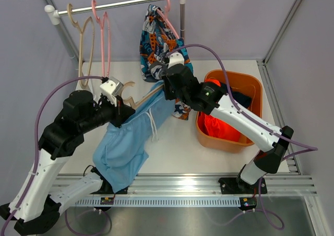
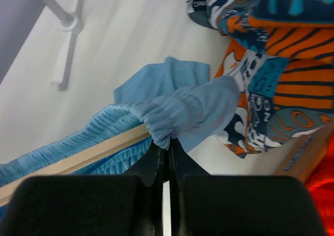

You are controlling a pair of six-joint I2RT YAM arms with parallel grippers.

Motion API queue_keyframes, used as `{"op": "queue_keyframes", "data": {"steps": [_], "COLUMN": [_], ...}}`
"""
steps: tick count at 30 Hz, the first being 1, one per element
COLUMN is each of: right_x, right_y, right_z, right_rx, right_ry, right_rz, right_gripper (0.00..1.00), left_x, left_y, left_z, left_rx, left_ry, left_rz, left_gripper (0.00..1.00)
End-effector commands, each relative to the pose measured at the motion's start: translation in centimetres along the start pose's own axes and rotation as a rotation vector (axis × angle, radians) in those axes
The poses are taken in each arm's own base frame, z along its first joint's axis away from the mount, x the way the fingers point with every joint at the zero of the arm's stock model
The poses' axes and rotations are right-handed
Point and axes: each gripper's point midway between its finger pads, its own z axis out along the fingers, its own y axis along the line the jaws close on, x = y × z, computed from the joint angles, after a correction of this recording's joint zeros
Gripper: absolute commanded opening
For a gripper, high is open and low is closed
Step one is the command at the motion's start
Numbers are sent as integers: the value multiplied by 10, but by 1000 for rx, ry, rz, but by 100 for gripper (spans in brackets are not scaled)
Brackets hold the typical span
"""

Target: Remove the shorts from the hanger

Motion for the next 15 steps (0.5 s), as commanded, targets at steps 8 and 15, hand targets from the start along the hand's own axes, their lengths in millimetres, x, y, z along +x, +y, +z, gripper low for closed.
{"op": "queue_keyframes", "data": {"steps": [8,15], "right_x": [-36,-28], "right_y": [-81,-102], "right_z": [6,16], "right_rx": [228,278], "right_ry": [-90,-66], "right_rz": [83,101], "right_gripper": [0,0], "left_x": [2,-9], "left_y": [-31,-40], "left_z": [-16,-36], "left_rx": [166,192], "left_ry": [-27,-85], "left_rz": [34,61], "left_gripper": [0,0]}}
